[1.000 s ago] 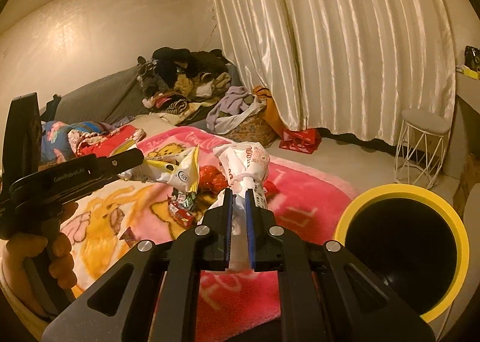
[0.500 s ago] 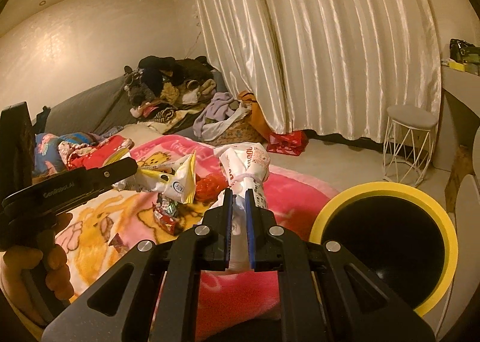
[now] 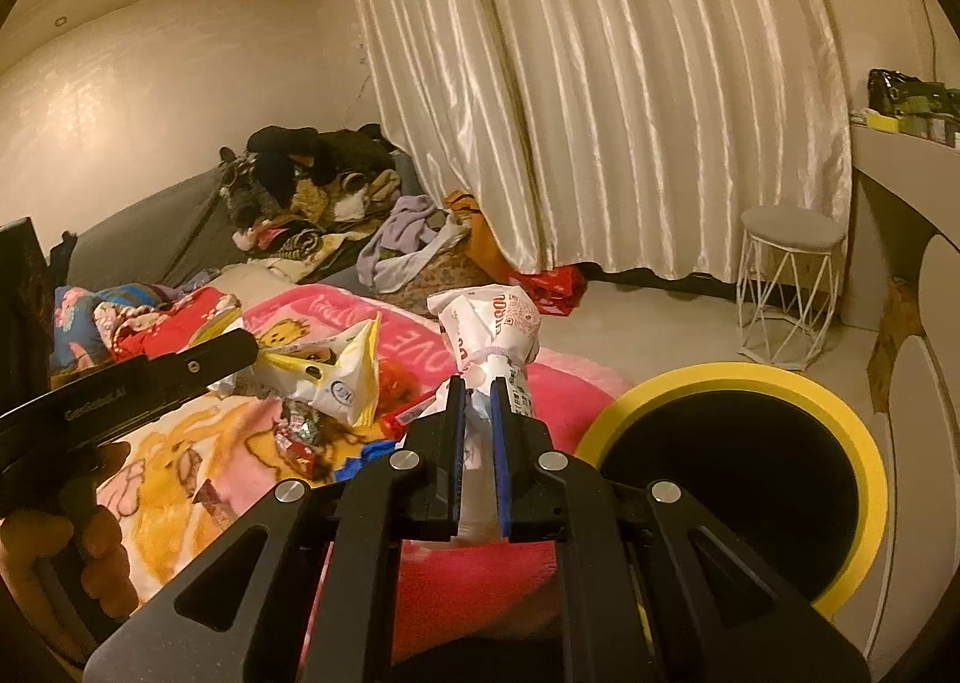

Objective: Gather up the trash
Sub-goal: 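Carry the wrapper in the left gripper and the printed bag in the right gripper over the bin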

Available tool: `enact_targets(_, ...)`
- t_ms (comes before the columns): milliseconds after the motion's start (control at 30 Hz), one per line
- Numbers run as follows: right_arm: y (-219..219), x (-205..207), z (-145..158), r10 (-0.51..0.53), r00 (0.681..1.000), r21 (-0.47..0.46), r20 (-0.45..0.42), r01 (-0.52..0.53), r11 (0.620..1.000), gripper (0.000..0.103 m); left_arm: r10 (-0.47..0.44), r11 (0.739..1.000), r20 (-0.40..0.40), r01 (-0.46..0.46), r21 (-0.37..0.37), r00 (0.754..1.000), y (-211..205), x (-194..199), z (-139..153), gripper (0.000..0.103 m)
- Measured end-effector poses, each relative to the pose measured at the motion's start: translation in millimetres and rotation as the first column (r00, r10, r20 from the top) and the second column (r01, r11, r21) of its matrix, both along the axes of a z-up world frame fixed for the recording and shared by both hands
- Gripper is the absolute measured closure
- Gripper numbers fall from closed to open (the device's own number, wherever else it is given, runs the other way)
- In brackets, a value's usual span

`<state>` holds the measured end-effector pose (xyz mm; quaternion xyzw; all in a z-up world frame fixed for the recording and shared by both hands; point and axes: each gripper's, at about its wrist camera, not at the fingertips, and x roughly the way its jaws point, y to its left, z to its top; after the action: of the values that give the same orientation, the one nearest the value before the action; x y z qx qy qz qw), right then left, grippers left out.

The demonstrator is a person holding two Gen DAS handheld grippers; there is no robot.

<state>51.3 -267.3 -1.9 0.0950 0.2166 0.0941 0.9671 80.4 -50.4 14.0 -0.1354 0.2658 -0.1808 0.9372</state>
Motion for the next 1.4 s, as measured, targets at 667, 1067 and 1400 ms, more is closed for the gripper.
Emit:
enact_targets(667, -46, -6, -5, -0.124, 0.992, 0.016, -0.007, 0.124, 0.992, 0.095, -0.1, 0.995, 0.006, 0.1, 0.021, 0.995, -45, 1, 0, 0.076)
enact_targets(1067, -75, -10, -15, -0.203, 0.979, 0.032, -0.032, 0.204, 0.978, 0.095, -0.163, 0.986, 0.003, 0.163, 0.044, 0.987, -75, 1, -4, 0.076)
enact_targets(1400, -95, -10, -23, -0.258, 0.965, 0.046, -0.054, 0.261, 0.964, 0.095, -0.222, 0.972, -0.011, 0.222, 0.074, 0.975, -104, 1, -12, 0.076)
